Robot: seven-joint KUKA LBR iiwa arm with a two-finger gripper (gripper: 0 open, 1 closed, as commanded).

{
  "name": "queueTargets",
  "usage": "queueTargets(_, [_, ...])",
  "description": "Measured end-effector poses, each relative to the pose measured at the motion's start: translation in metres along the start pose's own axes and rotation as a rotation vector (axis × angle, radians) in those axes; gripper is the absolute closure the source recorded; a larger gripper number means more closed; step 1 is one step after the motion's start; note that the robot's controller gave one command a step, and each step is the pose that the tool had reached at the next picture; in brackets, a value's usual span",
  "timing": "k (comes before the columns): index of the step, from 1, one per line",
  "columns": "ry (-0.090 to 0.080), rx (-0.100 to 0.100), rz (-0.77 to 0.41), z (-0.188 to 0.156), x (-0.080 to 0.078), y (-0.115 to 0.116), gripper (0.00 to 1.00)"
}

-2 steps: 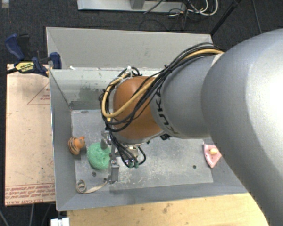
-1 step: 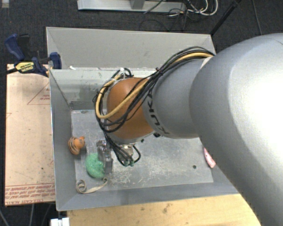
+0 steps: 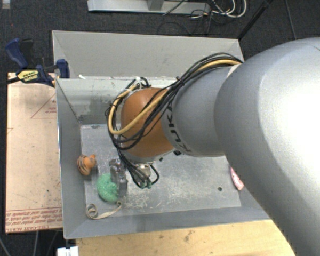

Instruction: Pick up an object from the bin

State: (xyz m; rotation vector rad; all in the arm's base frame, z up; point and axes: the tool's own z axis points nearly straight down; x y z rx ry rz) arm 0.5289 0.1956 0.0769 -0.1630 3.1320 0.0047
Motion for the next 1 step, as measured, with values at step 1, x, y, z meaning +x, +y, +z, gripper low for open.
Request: queueTargets(1, [0.001, 0.0, 0.0, -0.0008, -0.0001, 0.0, 1.0])
